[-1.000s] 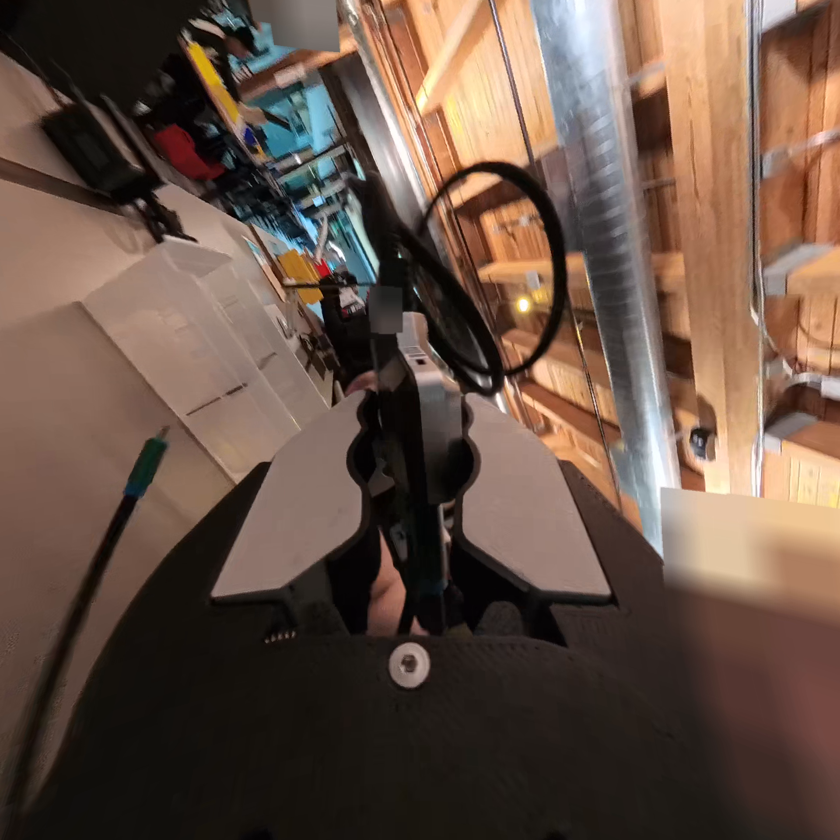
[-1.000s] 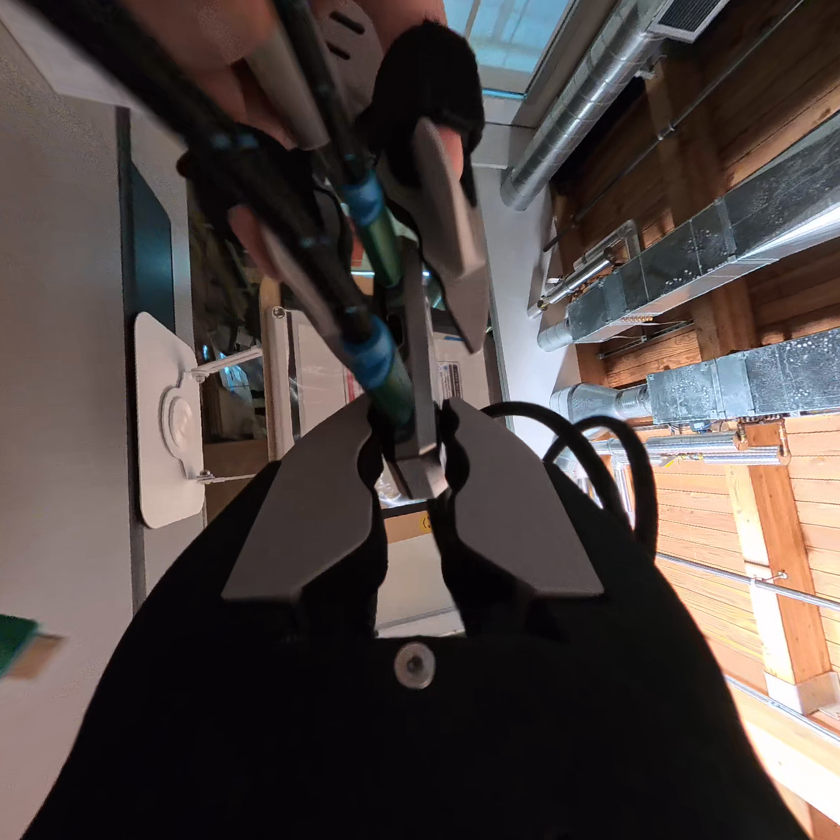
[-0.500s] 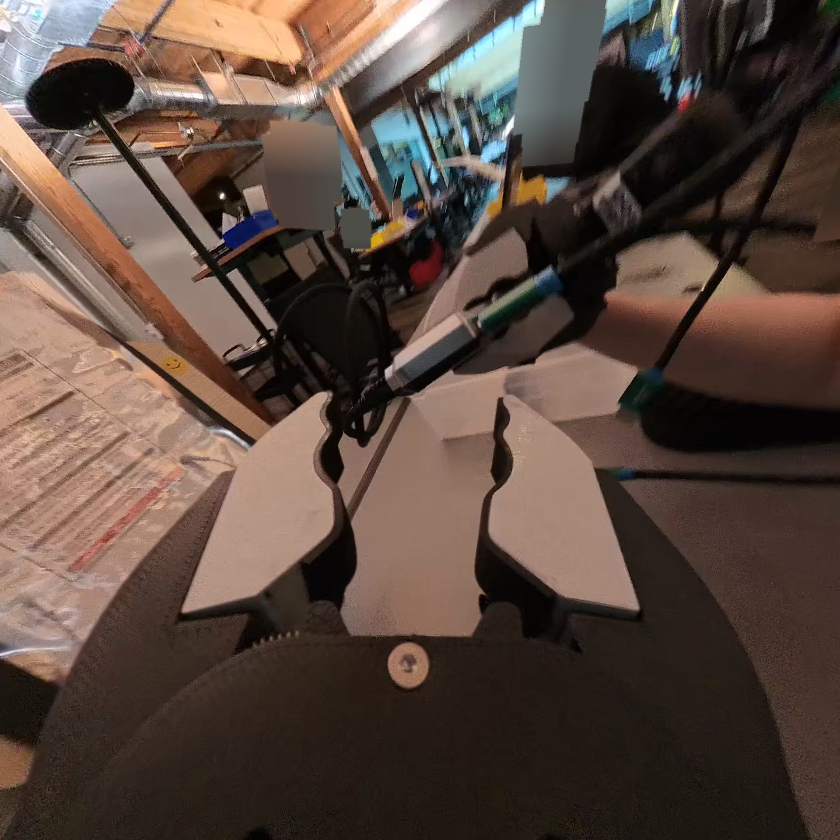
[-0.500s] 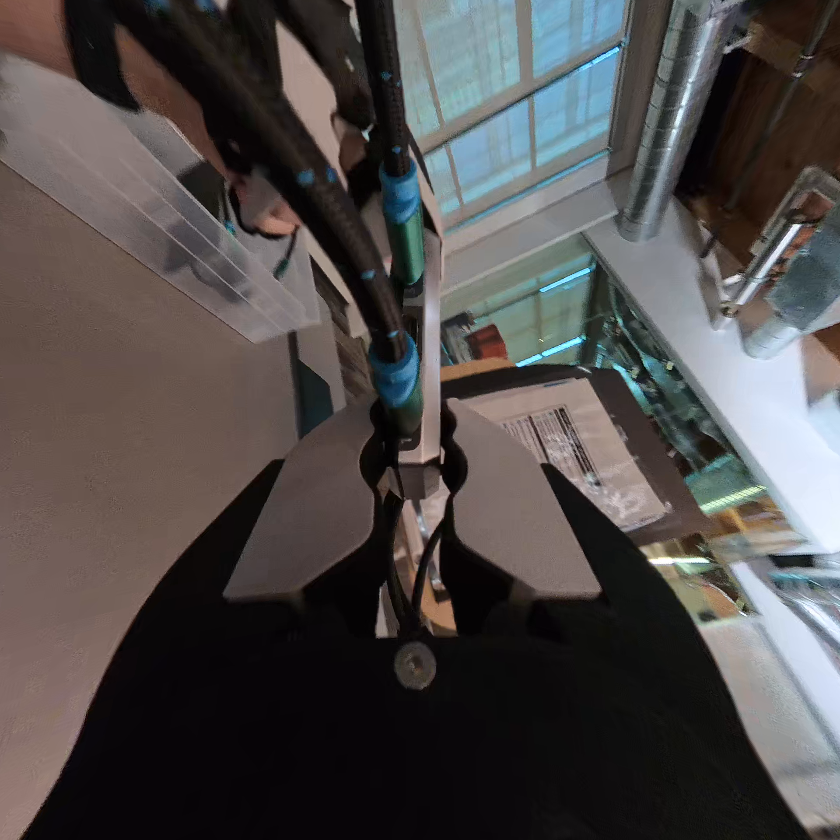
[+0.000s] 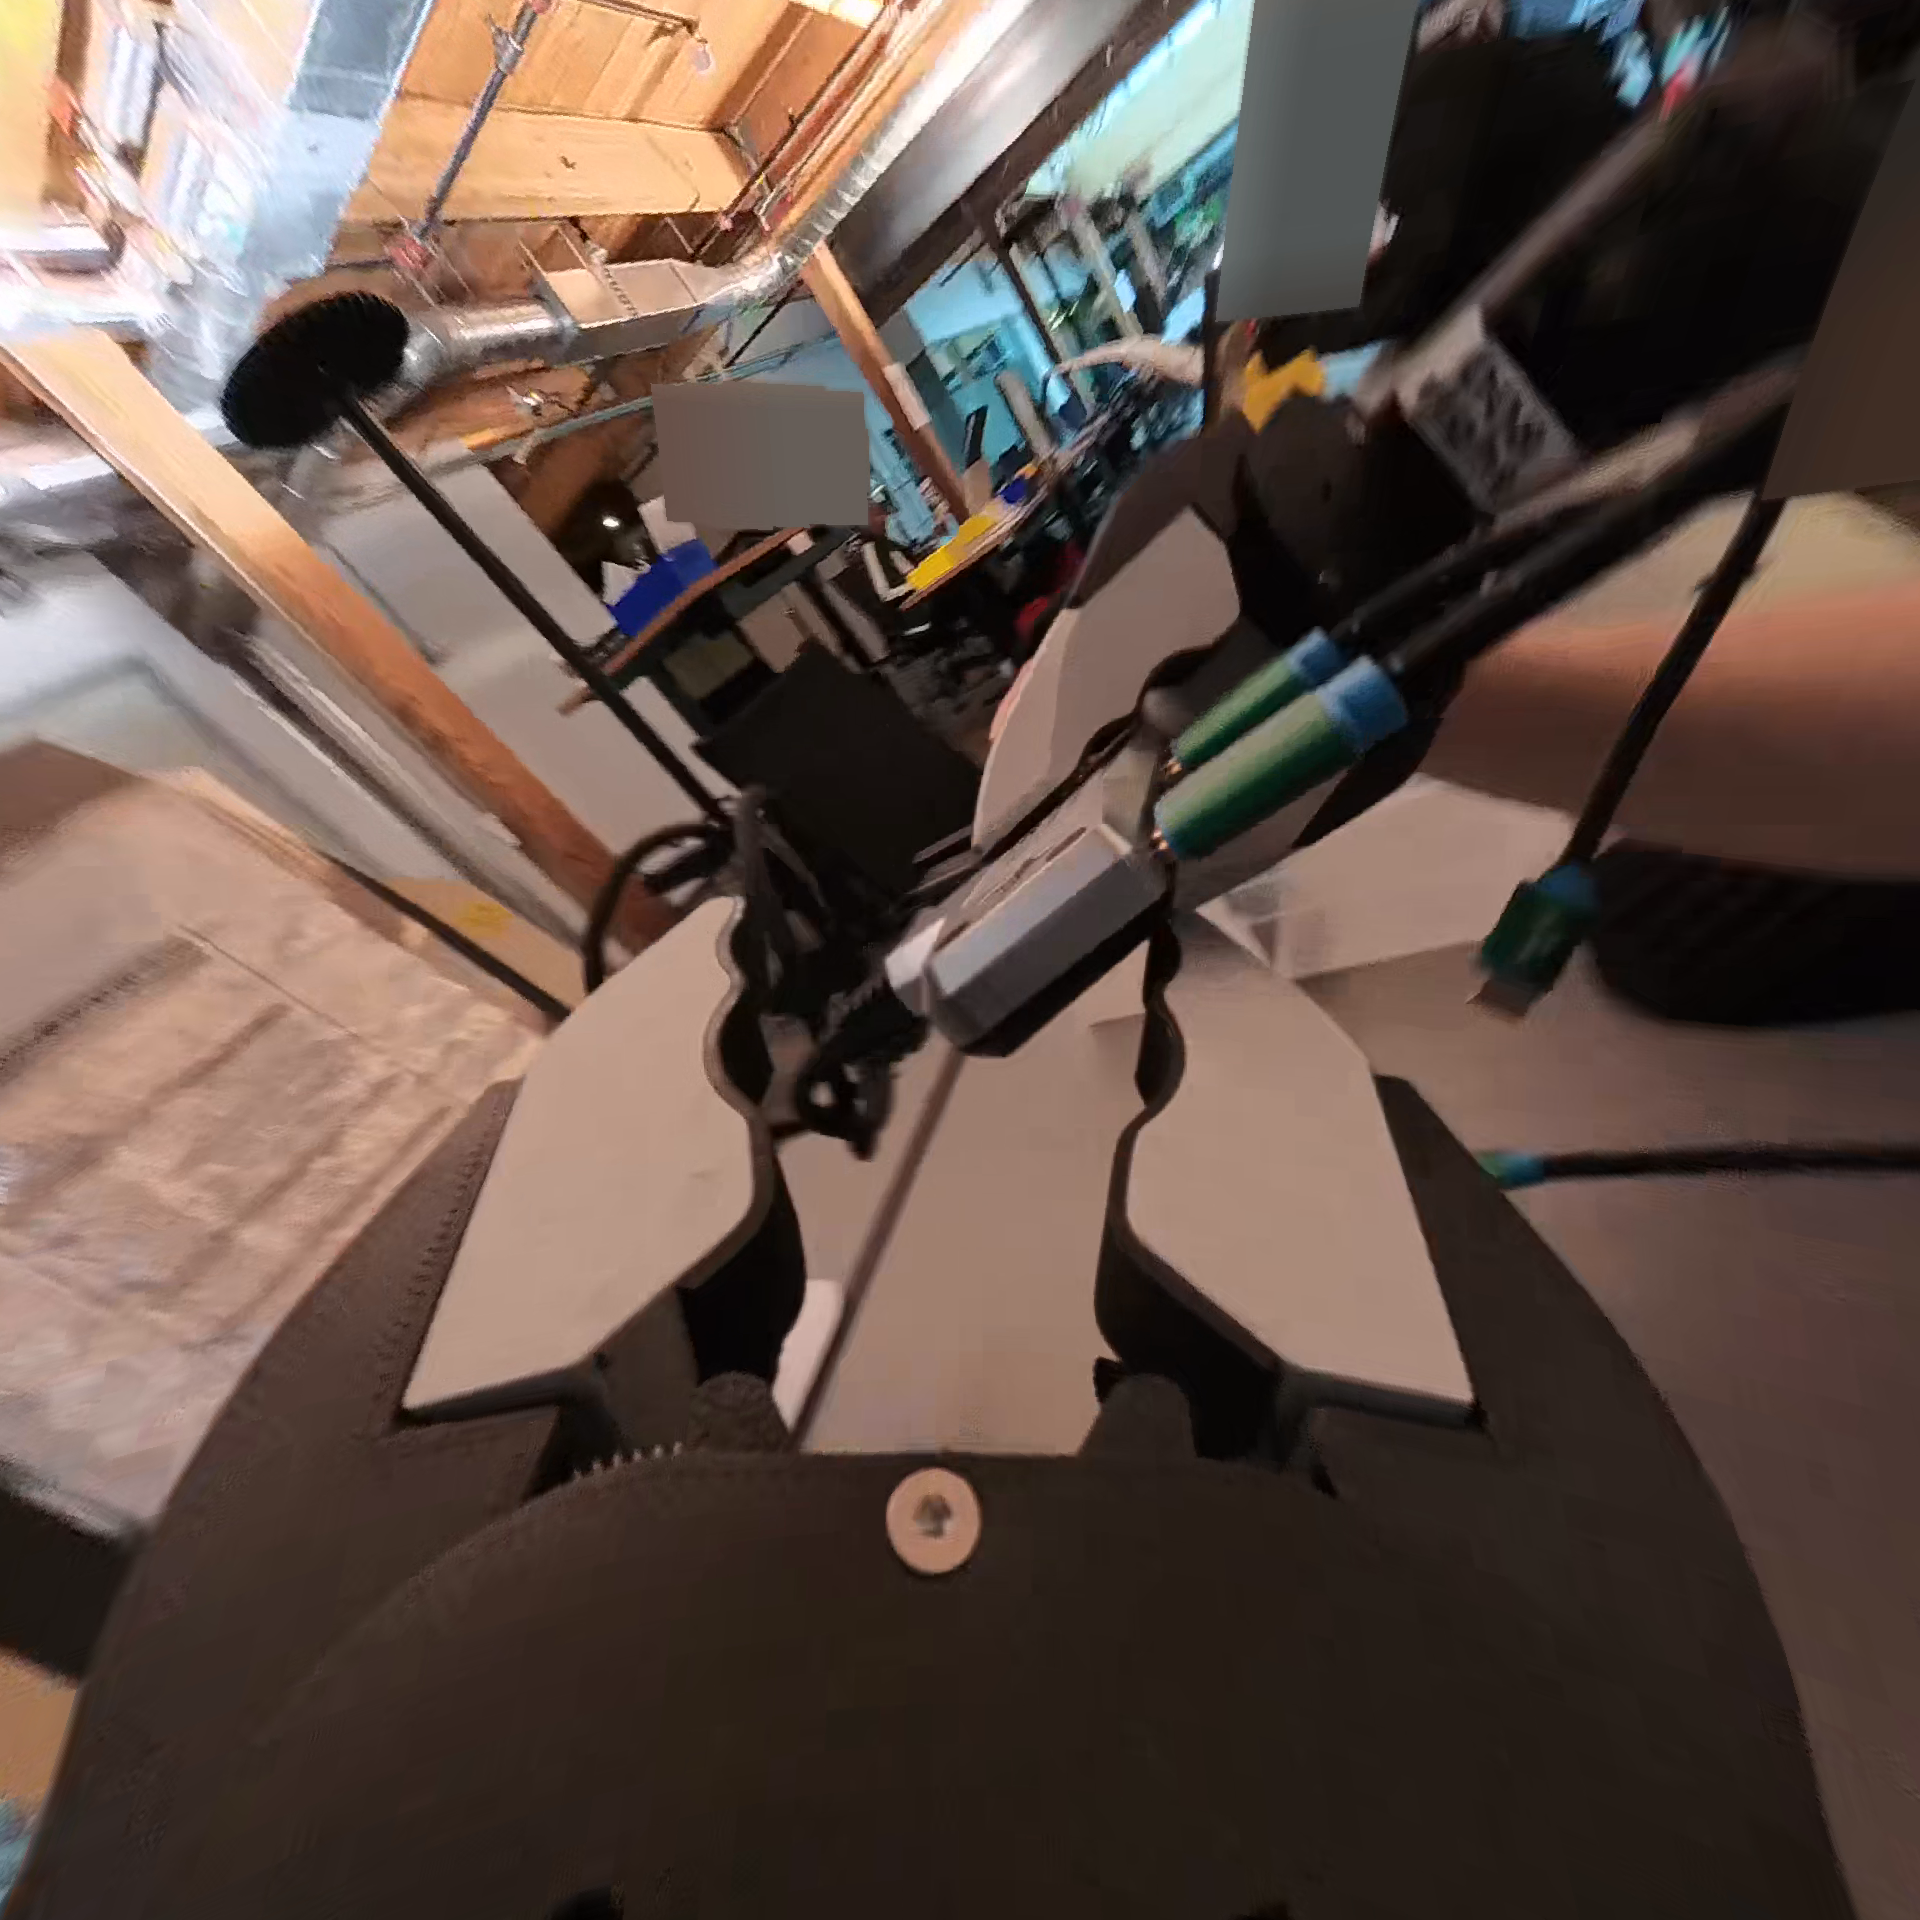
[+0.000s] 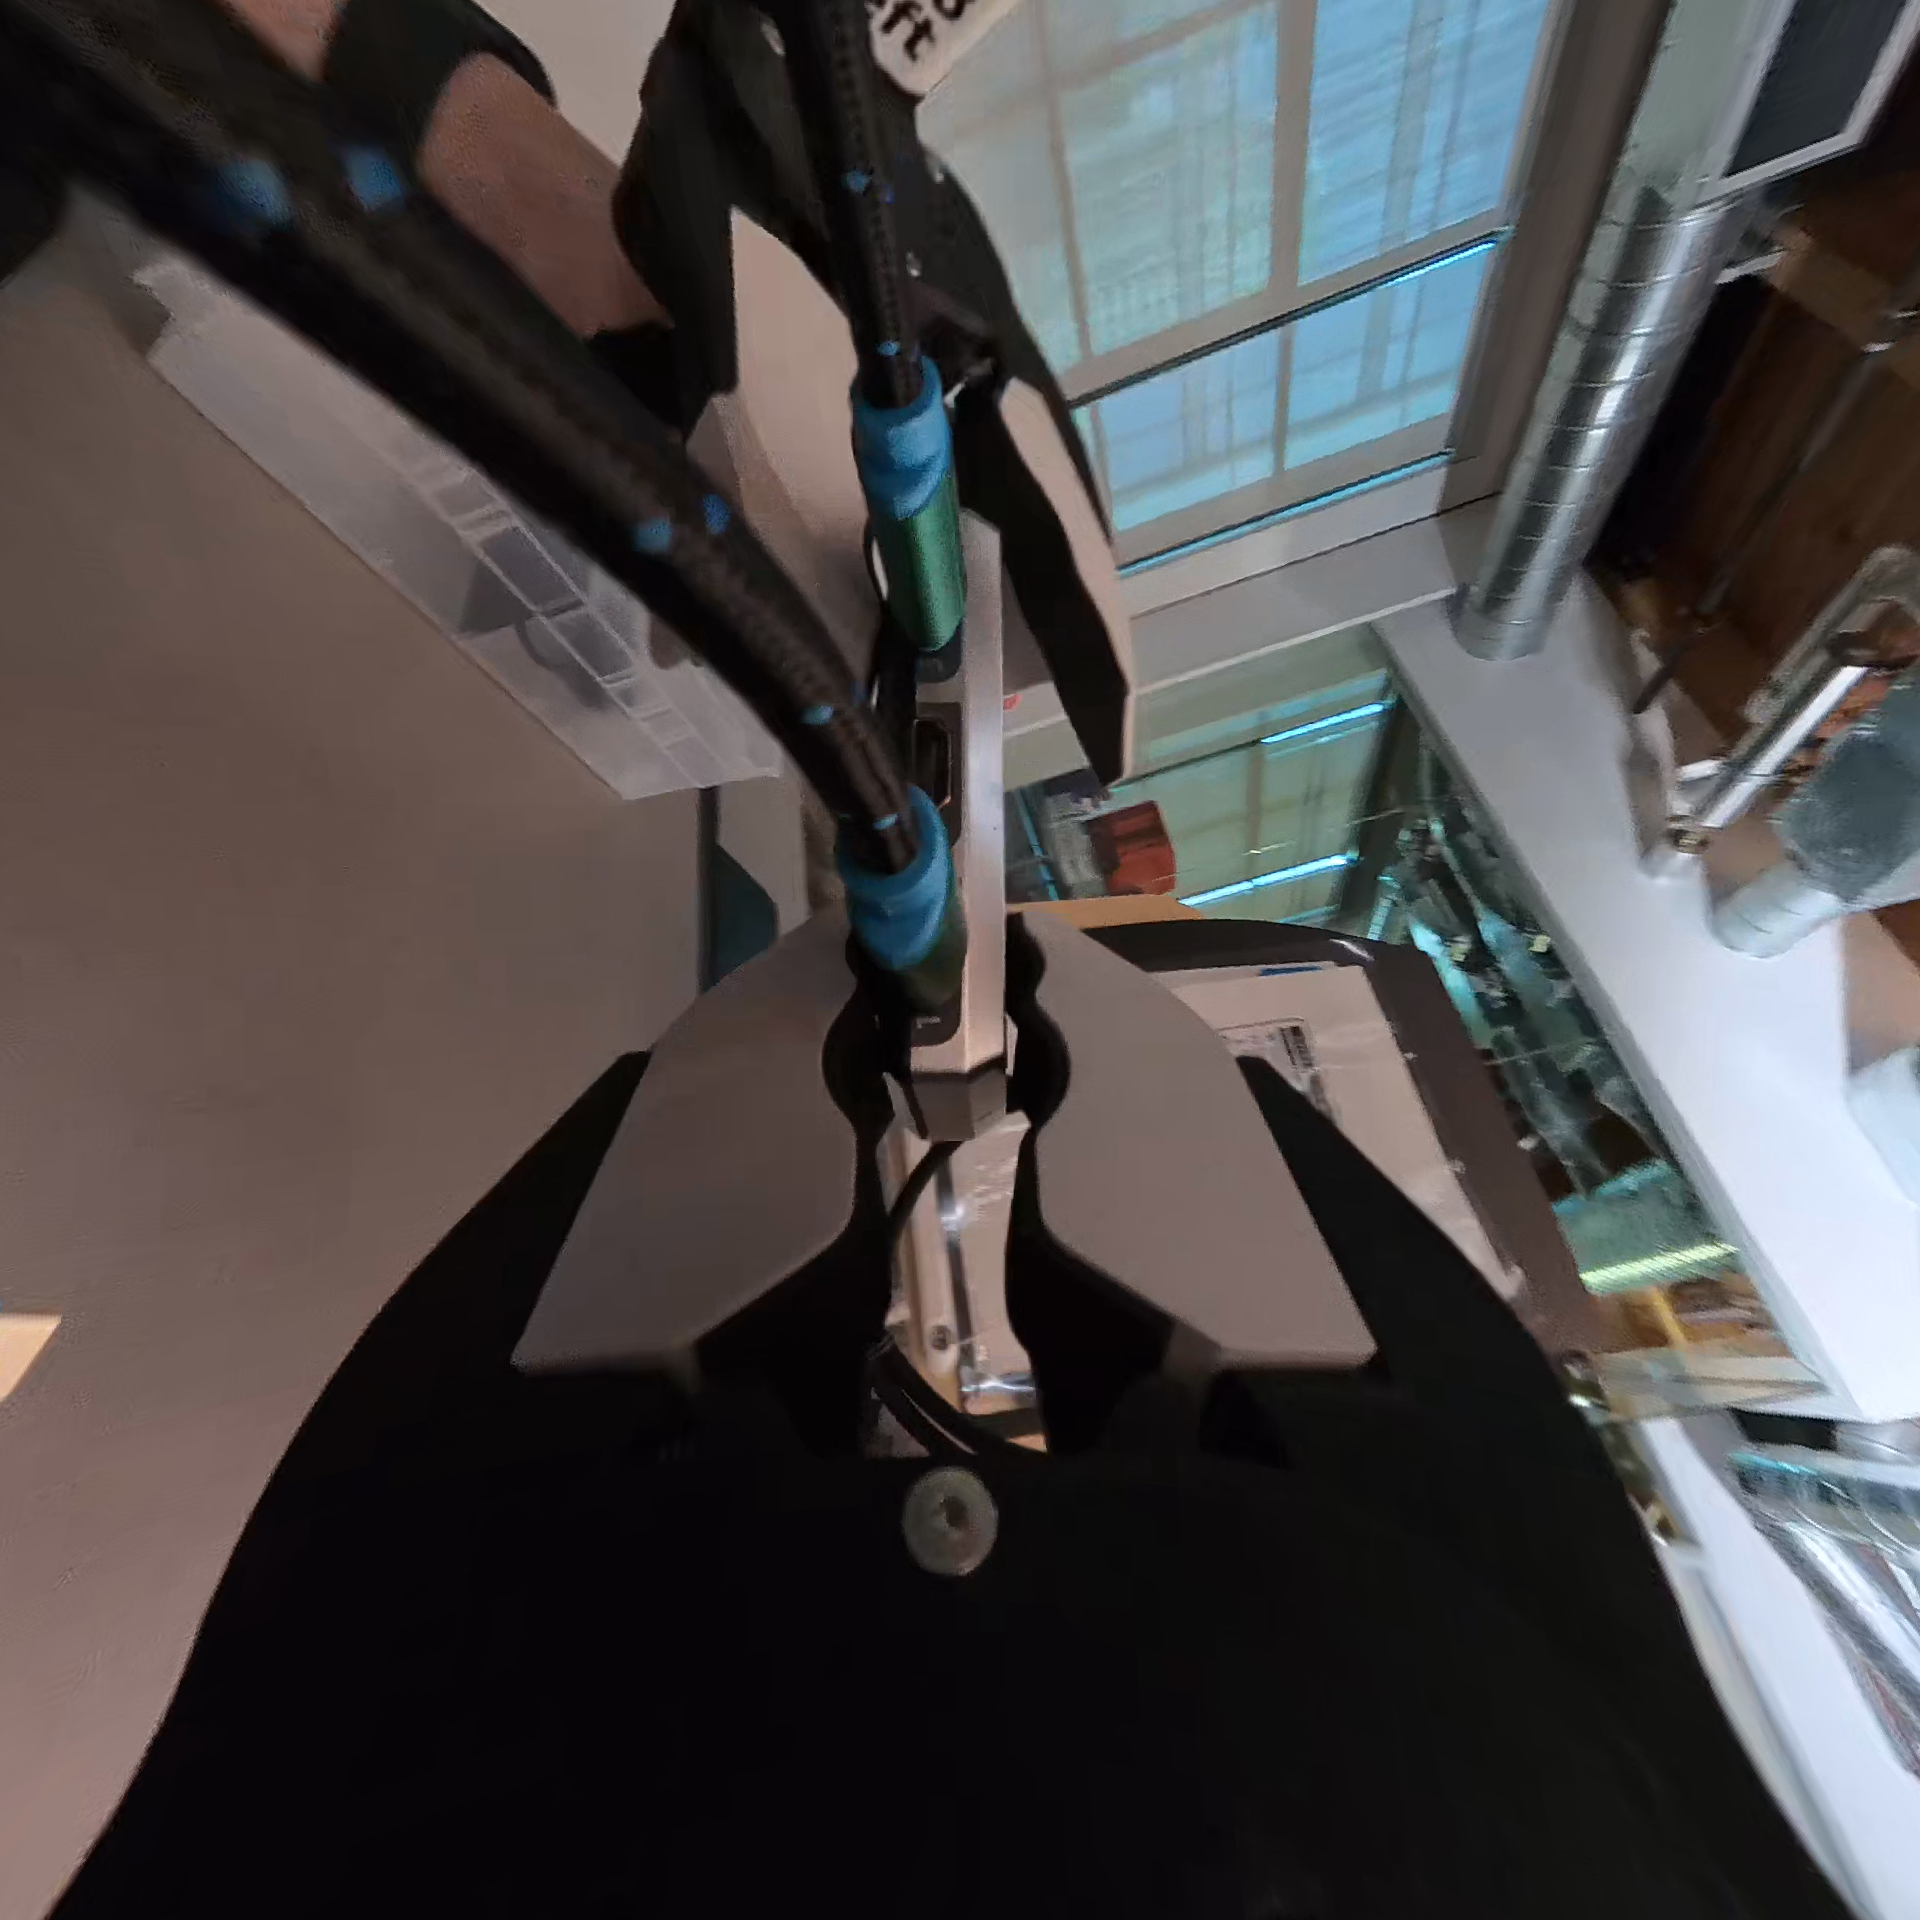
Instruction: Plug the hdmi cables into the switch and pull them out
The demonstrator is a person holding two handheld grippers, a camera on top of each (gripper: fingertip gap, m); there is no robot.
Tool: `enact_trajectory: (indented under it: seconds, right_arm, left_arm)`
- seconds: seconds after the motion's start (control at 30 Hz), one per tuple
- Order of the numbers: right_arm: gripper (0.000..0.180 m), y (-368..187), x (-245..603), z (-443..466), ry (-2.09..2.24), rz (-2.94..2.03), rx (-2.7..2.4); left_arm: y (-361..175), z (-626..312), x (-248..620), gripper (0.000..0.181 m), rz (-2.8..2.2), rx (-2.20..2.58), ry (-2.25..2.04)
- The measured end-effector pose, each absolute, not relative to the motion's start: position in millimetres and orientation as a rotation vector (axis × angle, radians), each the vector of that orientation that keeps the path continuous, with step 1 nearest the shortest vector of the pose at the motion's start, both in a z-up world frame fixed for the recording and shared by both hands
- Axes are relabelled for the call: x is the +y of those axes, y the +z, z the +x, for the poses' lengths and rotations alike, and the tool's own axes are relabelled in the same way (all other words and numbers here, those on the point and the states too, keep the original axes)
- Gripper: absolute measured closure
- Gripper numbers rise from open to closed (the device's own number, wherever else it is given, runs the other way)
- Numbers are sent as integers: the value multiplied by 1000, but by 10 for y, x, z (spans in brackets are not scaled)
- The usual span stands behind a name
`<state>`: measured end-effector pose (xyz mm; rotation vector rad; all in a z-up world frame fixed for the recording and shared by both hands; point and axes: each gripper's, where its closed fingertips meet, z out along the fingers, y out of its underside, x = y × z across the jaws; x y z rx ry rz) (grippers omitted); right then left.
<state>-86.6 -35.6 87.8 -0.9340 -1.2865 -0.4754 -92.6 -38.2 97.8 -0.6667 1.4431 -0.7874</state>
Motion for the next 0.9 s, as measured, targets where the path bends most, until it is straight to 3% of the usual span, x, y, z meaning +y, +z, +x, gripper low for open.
enact_trajectory:
  seconds: [0.2, 0.4, 0.9]
  right_arm:
    - [158, 669, -414, -895, -358, -1071, -1430]
    - [158, 447, -321, -864, -481, -1127, -1538]
    - [158, 454, -210, -697, -613, -1071, -1504]
  left_arm:
    - [754, -862, -583, 149, -490, 1578, -502]
    - [415, -730, -451, 157, -464, 1703, -190]
    - [407, -596, -333, 160, -405, 1618, 0]
